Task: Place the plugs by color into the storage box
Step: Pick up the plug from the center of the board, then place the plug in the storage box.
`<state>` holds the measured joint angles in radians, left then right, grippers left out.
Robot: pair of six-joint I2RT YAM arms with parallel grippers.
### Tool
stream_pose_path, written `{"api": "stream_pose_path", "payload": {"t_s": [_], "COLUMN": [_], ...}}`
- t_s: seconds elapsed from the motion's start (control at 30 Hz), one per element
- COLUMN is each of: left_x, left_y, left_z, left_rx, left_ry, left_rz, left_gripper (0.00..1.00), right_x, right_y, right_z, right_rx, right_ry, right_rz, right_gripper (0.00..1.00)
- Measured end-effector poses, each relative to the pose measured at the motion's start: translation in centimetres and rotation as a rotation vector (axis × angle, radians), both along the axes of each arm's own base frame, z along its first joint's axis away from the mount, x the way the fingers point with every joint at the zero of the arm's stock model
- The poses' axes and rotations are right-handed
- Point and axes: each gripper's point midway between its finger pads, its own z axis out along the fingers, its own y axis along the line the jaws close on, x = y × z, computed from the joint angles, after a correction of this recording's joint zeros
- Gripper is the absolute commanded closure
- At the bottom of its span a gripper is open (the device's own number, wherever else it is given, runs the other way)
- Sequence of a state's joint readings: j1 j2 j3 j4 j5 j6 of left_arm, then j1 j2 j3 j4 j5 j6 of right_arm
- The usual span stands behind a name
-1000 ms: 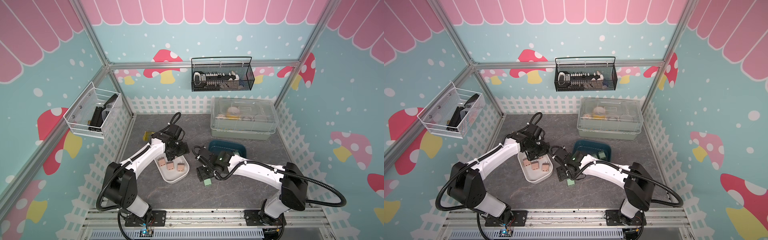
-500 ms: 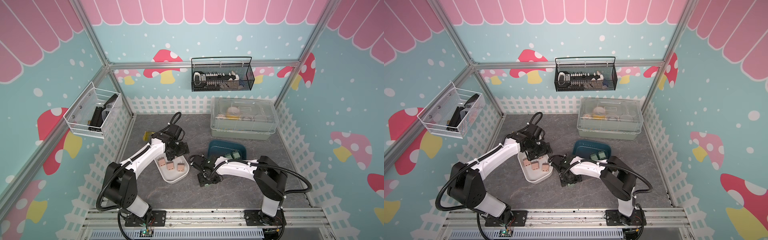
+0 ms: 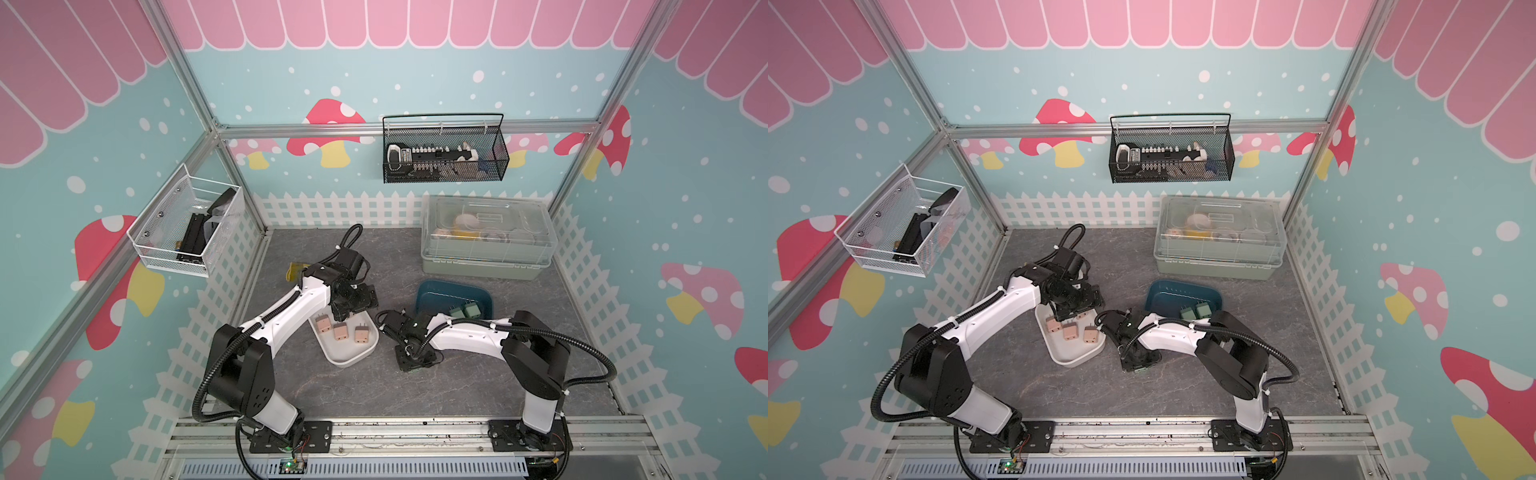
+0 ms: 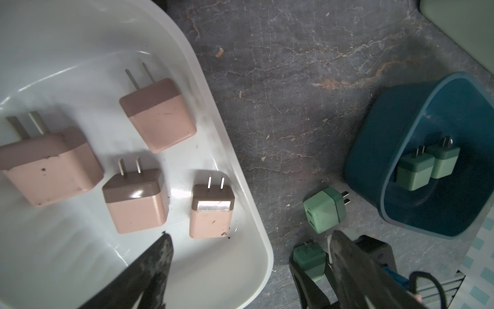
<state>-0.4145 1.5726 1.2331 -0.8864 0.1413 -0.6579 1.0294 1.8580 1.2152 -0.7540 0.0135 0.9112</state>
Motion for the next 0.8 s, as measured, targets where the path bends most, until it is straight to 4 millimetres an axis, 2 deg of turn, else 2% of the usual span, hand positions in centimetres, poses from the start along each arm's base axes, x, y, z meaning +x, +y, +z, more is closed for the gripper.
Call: {"api": "stream_pose_path", "payload": {"t_s": [0.13,0.3,0.37,0.43,0.53,0.63,0.8], "left_x": [0.1,0.4,0.7,1.0,1.3,1.4,1.6], "left_y": [0.2,0.7,0.8,0.8,0.8,0.7,0.8], "left_z": [0.0,0.1,0.3,0.7,1.0,1.1,1.1], "left_rx": [0.009,0.012,0.010,0.006,0.000,-0.002,0.003], "left_ry": [-0.004,-0.009,-0.017,-0.025,-0.033,-0.038,-0.042], "left_rz": [0.004,0.021,0.029,0.035,0.042,0.047,0.053], "left_gripper": [0.11,0.11,0.11,0.11,0.11,0.11,0.11], "right_x": [0.5,3.1,4.7,7.1,10.8,12.9,14.4], "right_y": [0.9,2.6,1.7,-0.7,-5.1,-8.5,-10.2], "right_z": [2.1,7.9,9.9,11.1,11.4,10.7,7.3], "right_rx": [0.027,0.126,0.159,0.163,0.134,0.089,0.032], "right_ry": [-0.016,-0.105,-0.138,-0.162,-0.179,-0.169,-0.102], "right_rz": [0.013,0.028,0.005,-0.048,-0.137,-0.176,-0.156], "right_gripper": [0.65,0.64,0.64,0.65,0.64,0.64,0.64]}}
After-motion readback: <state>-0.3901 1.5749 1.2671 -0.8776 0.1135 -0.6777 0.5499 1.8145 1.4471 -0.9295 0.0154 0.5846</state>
